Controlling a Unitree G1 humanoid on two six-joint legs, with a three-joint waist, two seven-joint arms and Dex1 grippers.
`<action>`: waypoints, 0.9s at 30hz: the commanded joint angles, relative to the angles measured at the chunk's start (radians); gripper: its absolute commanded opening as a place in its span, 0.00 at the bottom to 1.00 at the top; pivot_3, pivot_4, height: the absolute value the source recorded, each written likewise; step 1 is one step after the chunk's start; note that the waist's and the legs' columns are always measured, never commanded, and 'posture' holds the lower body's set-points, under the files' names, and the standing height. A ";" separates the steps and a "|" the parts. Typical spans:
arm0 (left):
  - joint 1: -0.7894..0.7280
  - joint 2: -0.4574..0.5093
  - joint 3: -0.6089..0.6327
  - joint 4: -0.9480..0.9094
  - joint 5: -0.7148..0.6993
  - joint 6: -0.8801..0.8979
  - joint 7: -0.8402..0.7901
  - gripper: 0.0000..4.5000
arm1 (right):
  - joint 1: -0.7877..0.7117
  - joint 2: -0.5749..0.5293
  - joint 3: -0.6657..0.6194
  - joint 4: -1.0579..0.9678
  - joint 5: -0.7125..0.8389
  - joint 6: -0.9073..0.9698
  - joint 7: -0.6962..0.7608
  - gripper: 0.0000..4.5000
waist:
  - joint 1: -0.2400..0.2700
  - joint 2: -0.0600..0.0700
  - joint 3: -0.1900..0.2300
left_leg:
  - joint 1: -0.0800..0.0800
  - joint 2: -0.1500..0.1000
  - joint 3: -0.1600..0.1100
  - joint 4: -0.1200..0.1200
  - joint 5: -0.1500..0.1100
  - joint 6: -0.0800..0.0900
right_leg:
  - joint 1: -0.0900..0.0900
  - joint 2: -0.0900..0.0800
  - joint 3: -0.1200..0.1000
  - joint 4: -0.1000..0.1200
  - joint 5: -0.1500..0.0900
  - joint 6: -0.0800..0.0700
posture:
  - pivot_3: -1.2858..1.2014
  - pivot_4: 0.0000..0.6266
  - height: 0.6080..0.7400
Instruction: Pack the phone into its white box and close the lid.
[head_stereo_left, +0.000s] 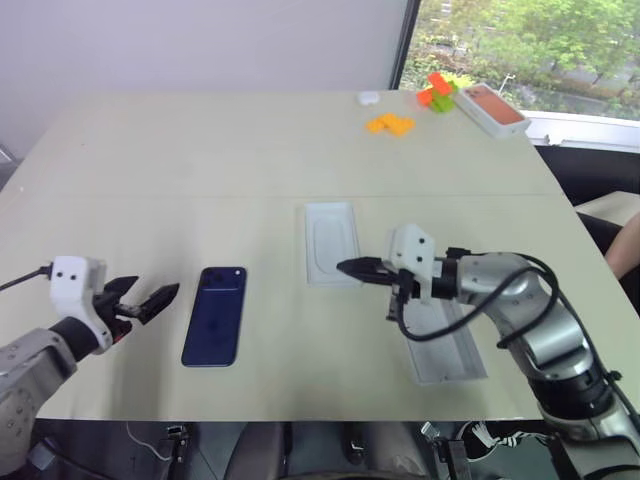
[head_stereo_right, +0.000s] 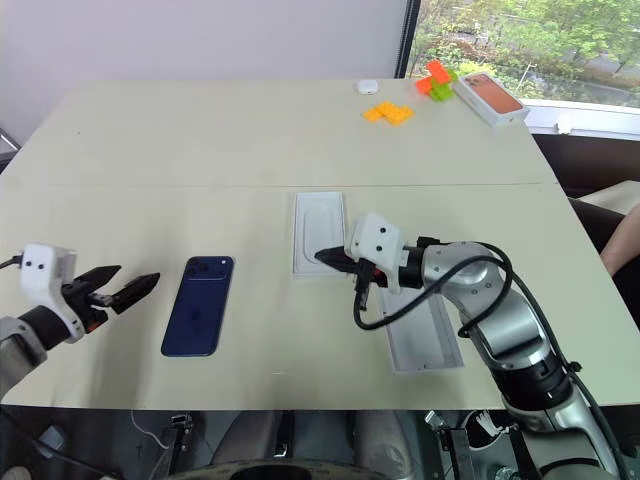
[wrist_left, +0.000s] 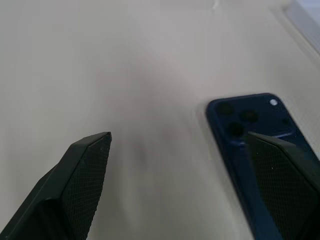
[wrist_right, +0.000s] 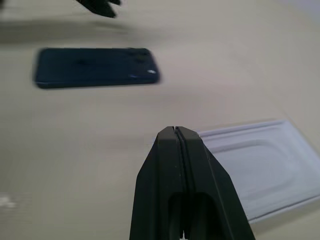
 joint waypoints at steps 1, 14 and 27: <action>0.036 0.039 0.064 0.059 0.032 -0.025 -0.047 0.99 | -0.001 0.007 0.007 -0.086 0.032 0.038 -0.026 0.00 | -0.001 0.000 0.000 | 0.001 0.001 0.000 0.000 0.000 0.000 | 0.001 0.001 0.000 0.000 0.000 0.000 | 0.52 0.24 1.00; 0.078 0.070 -0.008 0.096 0.127 -0.073 -0.140 0.25 | -0.032 0.055 0.194 0.040 -0.126 0.002 -0.096 0.00 | 0.003 -0.001 0.000 | 0.009 0.001 0.000 -0.001 0.000 0.000 | 0.009 0.000 0.000 -0.001 0.000 0.000 | 0.52 0.24 1.00; 0.024 0.097 -0.125 0.113 0.240 -0.130 -0.174 0.25 | -0.187 0.211 0.443 0.216 -0.248 0.072 -0.079 0.00 | 0.000 -0.001 0.000 | 0.009 0.001 0.000 -0.002 0.000 0.000 | 0.008 0.000 0.000 0.000 0.000 0.000 | 0.52 0.24 1.00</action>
